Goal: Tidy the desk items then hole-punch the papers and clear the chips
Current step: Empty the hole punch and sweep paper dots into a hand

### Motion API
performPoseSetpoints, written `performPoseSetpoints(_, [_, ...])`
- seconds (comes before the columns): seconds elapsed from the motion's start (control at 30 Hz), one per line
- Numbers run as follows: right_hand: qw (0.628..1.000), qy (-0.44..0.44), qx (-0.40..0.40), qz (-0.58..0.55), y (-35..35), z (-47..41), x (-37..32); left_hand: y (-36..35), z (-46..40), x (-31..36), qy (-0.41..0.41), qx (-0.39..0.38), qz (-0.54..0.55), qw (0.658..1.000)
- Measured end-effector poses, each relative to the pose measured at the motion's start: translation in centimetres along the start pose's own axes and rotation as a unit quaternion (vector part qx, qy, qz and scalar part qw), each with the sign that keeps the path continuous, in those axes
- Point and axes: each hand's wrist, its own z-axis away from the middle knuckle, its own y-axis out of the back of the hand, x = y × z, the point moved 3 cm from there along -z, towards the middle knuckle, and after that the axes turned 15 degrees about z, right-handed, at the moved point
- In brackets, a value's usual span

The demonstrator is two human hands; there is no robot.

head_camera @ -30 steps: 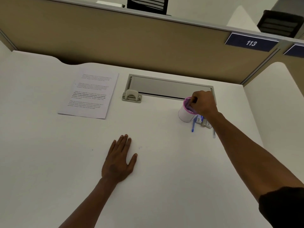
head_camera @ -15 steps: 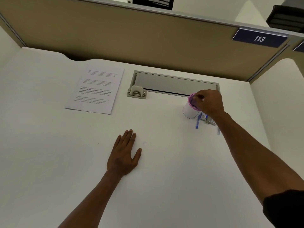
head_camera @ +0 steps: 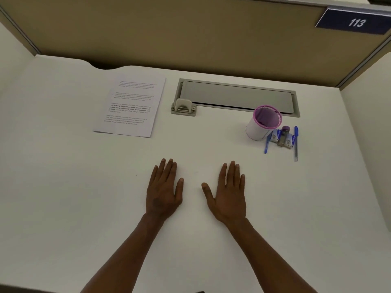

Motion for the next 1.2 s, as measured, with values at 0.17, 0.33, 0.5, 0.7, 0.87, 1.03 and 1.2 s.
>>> performPoseSetpoints(0.17, [0.992,0.116,-0.023,-0.039,0.4,2.3,-4.1,2.0,2.4,-1.8,0.06,0.046,0.036,0.996])
performPoseSetpoints(0.33, [0.976,0.204,0.017,-0.072,2.1,-3.7,-3.0,4.2,6.1,-2.0,0.083,0.075,0.076,0.991])
performPoseSetpoints(0.5, [0.969,0.242,-0.038,0.043,1.0,-4.9,-3.9,4.9,10.1,-2.8,0.109,0.087,0.07,0.988])
performPoseSetpoints(0.7, [0.939,0.332,-0.041,-0.08,2.3,1.5,-3.6,5.5,7.7,-4.1,0.144,0.091,0.055,0.984])
performPoseSetpoints(0.87, [0.997,0.021,0.029,-0.072,2.9,-5.4,3.8,5.2,3.8,-5.9,0.15,0.05,0.015,0.987])
performPoseSetpoints(1.03, [0.997,0.063,-0.019,0.035,0.0,-3.2,1.3,4.0,2.9,-6.5,0.139,-0.012,-0.024,0.99])
performPoseSetpoints(1.2, [0.986,0.162,-0.029,0.028,-0.4,2.6,-3.3,2.9,4.0,-4.7,0.102,-0.052,-0.049,0.992])
